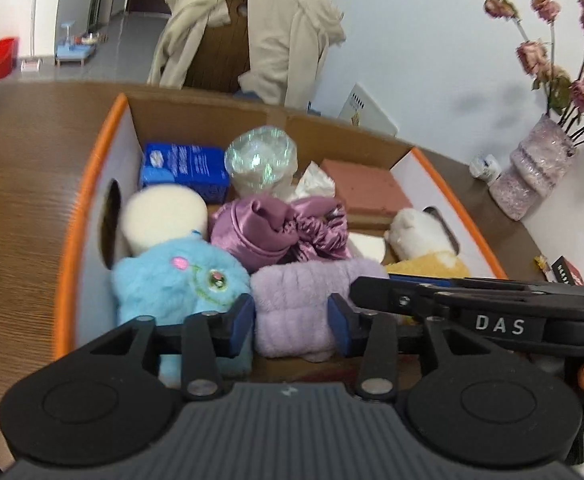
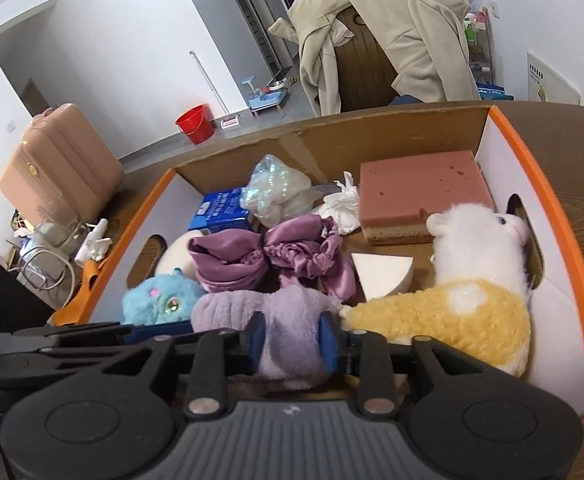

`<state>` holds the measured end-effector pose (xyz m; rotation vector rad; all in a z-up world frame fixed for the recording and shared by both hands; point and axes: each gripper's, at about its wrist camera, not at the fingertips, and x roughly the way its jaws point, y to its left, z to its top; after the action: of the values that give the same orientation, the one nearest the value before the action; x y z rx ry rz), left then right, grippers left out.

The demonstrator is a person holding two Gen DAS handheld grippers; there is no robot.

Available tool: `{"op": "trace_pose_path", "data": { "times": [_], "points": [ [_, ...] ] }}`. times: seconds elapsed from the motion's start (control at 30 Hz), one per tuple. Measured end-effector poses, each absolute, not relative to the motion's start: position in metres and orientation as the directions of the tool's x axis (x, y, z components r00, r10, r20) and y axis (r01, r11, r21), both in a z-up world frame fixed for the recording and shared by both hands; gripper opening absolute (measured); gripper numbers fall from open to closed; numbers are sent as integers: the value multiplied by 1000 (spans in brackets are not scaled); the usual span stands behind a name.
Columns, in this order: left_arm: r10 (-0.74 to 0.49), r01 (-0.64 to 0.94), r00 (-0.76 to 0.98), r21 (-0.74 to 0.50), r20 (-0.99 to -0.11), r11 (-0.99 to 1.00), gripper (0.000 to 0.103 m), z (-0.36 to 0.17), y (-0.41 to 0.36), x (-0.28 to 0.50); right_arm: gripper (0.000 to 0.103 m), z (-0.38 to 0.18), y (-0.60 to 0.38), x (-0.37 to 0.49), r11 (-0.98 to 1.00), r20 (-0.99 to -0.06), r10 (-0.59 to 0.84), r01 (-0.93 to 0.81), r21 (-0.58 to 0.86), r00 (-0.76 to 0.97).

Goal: Organize soft objects
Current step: 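Open both tools and withdraw them toward the lavender sachet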

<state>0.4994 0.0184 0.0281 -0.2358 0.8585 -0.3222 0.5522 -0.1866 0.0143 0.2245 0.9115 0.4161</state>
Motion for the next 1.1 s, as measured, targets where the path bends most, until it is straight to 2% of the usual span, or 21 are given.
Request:
{"op": "trace_pose_path", "data": {
  "times": [0.07, 0.17, 0.27, 0.43, 0.6, 0.7, 0.8, 0.87, 0.93, 1.03, 1.1],
  "points": [
    [-365, 192, 637, -319, -679, 928, 47, 44, 25, 485, 37, 26, -188, 543, 898, -708, 440, -266, 351, 552],
    [-331, 186, 691, -284, -643, 941, 60, 70, 36, 463, 37, 50, -194, 525, 904, -686, 427, -277, 326, 589],
    [-295, 182, 733, -242, -612, 953, 64, 95, 49, 437, 38, 78, -203, 504, 910, -654, 415, -279, 307, 633],
    [-213, 149, 802, -158, -558, 976, 80, 128, 66, 387, 48, 120, -218, 464, 920, -602, 392, -283, 271, 696],
    [-158, 115, 835, -114, -527, 987, 87, 141, 80, 342, 54, 145, -231, 425, 924, -560, 381, -282, 259, 736],
    [-117, 79, 872, -98, -475, 992, 99, 139, 89, 306, 57, 152, -233, 400, 926, -539, 376, -291, 240, 754],
    [-103, 55, 898, -125, -427, 991, 101, 121, 99, 263, 67, 147, -229, 359, 929, -472, 370, -318, 189, 800],
    [-82, 20, 909, -153, -410, 988, 103, 105, 104, 240, 67, 133, -222, 325, 932, -426, 360, -338, 129, 830],
    [6, -69, 915, -141, -402, 988, 103, 88, 106, 216, 68, 116, -212, 294, 929, -400, 363, -360, 85, 842],
    [79, -150, 911, -147, -406, 978, 103, 63, 108, 188, 71, 89, -200, 256, 925, -394, 372, -372, 80, 840],
    [66, -157, 898, -177, -435, 972, 103, 47, 111, 173, 71, 70, -190, 234, 931, -395, 356, -359, 68, 847]
  ]
}}
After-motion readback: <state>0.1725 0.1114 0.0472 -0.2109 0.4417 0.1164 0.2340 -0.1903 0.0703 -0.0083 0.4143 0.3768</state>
